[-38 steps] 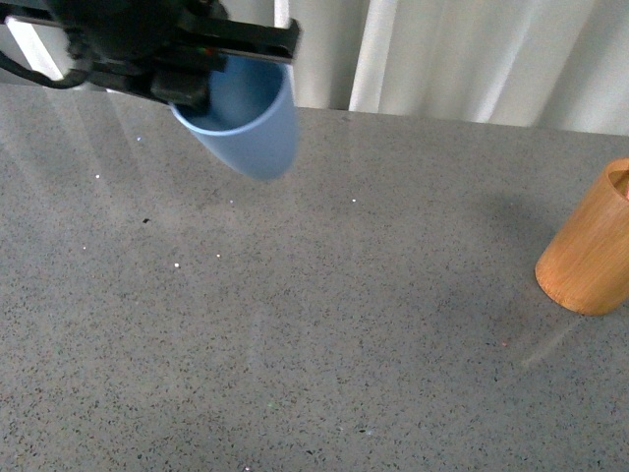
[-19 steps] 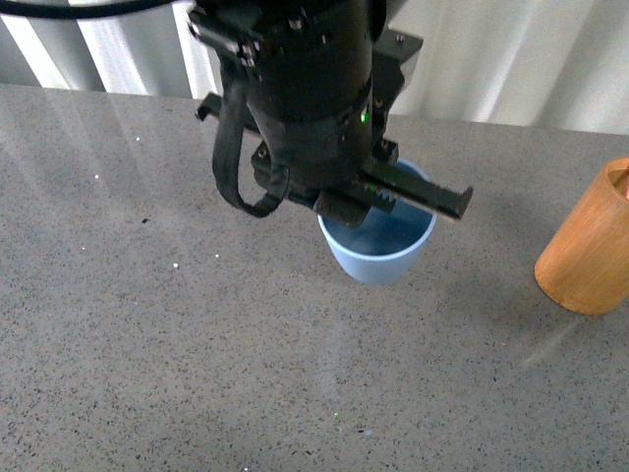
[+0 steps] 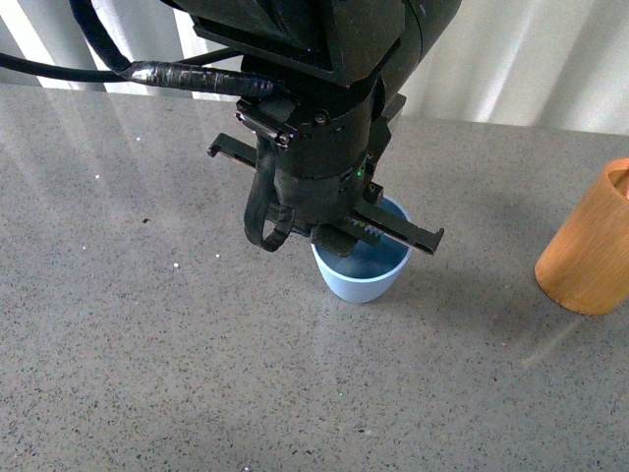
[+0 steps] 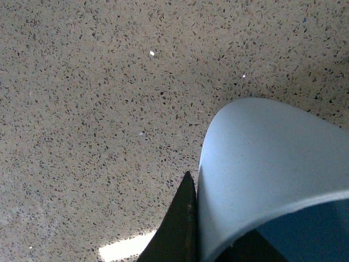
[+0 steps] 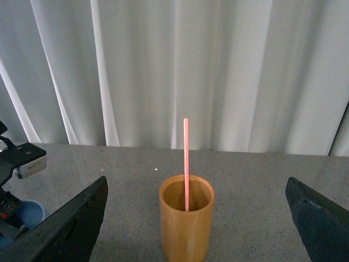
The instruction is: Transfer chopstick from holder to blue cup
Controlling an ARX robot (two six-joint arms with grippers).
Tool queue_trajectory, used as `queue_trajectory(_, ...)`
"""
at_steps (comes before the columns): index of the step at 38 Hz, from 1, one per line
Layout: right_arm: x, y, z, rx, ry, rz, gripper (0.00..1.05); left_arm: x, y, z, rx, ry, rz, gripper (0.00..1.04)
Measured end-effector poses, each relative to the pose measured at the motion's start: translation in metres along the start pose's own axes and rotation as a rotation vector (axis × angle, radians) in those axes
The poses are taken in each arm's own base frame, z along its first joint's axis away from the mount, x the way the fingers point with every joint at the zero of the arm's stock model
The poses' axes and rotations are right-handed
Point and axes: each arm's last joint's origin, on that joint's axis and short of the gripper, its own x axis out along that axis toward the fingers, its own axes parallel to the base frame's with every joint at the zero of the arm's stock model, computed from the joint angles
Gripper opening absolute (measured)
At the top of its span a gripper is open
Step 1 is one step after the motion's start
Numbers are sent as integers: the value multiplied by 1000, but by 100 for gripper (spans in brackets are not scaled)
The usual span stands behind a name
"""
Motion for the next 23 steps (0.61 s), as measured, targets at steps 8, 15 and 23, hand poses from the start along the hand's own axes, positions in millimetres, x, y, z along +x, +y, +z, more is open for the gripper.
queue_trajectory(8,0,0,0,0,0,0,95,2,1,-1,-2,15,-19,37)
queue_trajectory(15,0,0,0,0,0,0,95,-6,8,6,-18,-8,-20,68)
queue_trajectory(23,0,0,0,0,0,0,95,-27,28,15,-61,-68,-15,99)
